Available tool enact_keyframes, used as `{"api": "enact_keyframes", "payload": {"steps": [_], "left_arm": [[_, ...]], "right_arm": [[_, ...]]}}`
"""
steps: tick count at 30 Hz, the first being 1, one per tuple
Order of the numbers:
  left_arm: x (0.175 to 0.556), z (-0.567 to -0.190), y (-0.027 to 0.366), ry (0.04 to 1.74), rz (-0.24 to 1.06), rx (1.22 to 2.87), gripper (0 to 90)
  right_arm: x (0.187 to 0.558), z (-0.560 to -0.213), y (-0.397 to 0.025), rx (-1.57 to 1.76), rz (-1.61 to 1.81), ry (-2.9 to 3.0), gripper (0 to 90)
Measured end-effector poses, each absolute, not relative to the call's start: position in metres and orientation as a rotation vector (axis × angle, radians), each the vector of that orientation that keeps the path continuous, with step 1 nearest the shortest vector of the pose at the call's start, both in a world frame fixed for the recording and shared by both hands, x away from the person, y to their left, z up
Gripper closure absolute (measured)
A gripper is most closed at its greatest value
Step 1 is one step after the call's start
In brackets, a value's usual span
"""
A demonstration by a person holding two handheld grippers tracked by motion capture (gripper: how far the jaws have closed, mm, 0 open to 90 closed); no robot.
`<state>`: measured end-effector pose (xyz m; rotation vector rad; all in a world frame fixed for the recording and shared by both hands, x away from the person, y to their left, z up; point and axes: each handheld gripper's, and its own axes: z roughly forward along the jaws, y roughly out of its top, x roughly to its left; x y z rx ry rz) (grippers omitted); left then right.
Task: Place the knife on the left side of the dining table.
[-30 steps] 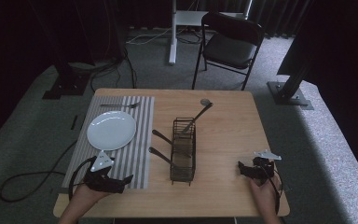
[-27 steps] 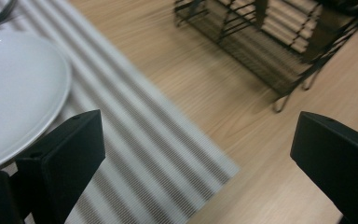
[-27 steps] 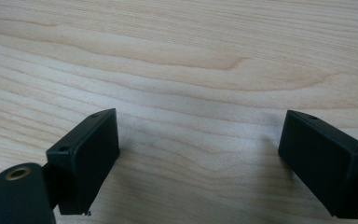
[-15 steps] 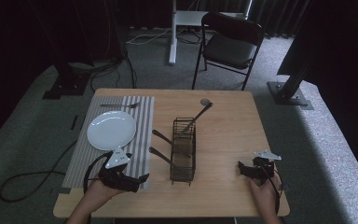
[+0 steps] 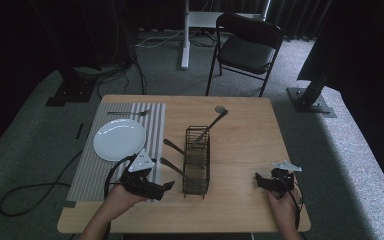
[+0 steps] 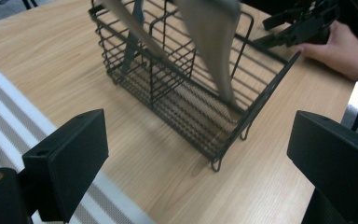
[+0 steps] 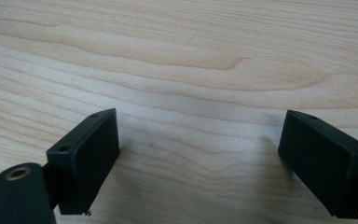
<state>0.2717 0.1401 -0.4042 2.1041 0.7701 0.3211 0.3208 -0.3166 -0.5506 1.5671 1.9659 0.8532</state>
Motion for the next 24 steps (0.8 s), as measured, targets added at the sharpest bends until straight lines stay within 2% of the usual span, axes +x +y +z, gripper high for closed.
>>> {"api": "enact_keyframes", "payload": {"steps": [2,4,7,10,13,19,24], "left_arm": [[0.274,-0.403,0.135,0.768,0.32,2.111,7.5],[0.276,-0.403,0.131,0.769,0.308,2.1,13.6],[0.278,-0.402,0.127,0.777,0.304,2.092,15.9],[0.281,-0.402,0.127,0.802,0.295,2.068,31.3],[0.283,-0.401,0.125,0.824,0.286,2.063,40.8],[0.289,-0.404,0.122,0.853,0.244,2.068,50.7],[0.291,-0.406,0.118,0.838,0.2,2.069,62.5]], "right_arm": [[0.321,-0.551,-0.317,1.567,0.853,1.966,11.8],[0.321,-0.551,-0.317,1.568,0.853,1.966,11.8],[0.321,-0.551,-0.317,1.567,0.853,1.966,11.8],[0.321,-0.551,-0.317,1.567,0.853,1.966,11.8],[0.321,-0.551,-0.317,1.567,0.853,1.966,11.8],[0.321,-0.551,-0.317,1.567,0.853,1.966,11.8],[0.321,-0.551,-0.317,1.568,0.853,1.966,11.8]]}}
